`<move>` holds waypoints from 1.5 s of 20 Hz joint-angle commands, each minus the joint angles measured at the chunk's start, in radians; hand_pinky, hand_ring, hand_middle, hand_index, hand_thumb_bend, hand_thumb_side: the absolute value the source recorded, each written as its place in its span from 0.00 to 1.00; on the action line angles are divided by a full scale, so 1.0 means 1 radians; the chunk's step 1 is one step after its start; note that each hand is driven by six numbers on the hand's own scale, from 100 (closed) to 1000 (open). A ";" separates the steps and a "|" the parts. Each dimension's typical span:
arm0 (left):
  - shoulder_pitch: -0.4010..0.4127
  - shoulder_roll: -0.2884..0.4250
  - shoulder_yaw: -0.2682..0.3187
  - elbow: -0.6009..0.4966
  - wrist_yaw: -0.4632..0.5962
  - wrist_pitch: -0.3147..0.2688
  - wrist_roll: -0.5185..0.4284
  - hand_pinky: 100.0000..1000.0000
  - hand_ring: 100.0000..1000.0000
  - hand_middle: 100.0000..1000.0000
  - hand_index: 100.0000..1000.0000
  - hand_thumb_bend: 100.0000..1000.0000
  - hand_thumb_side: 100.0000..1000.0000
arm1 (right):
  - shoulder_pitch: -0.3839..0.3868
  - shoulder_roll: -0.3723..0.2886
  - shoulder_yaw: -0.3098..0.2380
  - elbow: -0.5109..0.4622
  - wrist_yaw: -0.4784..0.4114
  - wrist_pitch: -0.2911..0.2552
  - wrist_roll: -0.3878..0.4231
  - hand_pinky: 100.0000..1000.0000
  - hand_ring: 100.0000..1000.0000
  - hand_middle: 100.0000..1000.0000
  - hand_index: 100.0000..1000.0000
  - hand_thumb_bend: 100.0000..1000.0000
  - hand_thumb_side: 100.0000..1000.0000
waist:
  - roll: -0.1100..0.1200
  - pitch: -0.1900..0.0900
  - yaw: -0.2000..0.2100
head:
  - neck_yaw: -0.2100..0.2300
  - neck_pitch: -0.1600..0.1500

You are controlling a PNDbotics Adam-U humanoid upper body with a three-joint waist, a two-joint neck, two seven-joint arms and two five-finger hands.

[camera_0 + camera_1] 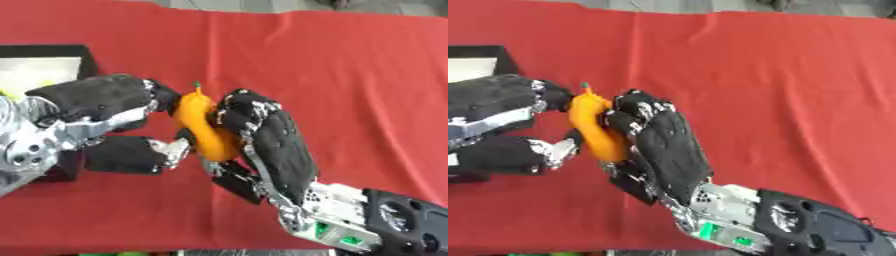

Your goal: Pick up the objects with one hand, pass them to the other hand, and then place them into the box on the other side of the table.

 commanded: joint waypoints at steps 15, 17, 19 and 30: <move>0.039 0.053 0.030 -0.010 0.018 -0.136 -0.121 0.95 0.81 0.73 0.95 0.03 1.00 | -0.012 -0.013 0.004 -0.015 0.012 0.203 -0.202 0.19 0.52 0.29 0.41 0.02 0.00 | 0.004 -0.013 -0.003 | 0.003 -0.011; 0.053 0.066 0.045 -0.010 0.047 -0.156 -0.126 0.94 0.80 0.73 0.95 0.05 1.00 | -0.010 -0.013 0.004 -0.015 0.010 0.205 -0.203 0.18 0.52 0.29 0.41 0.02 0.00 | 0.003 -0.012 -0.003 | 0.004 -0.012; 0.063 0.074 0.058 -0.010 0.073 -0.168 -0.125 0.93 0.79 0.72 0.95 0.07 1.00 | -0.010 -0.013 0.005 -0.015 0.008 0.207 -0.205 0.18 0.52 0.29 0.41 0.02 0.00 | 0.002 -0.011 -0.003 | 0.004 -0.013; 0.051 0.063 0.063 -0.010 0.144 -0.112 -0.098 0.92 0.77 0.69 0.93 0.06 1.00 | -0.013 -0.008 0.009 -0.015 0.012 0.207 -0.207 0.18 0.52 0.29 0.41 0.02 0.00 | 0.000 -0.010 -0.004 | 0.006 -0.013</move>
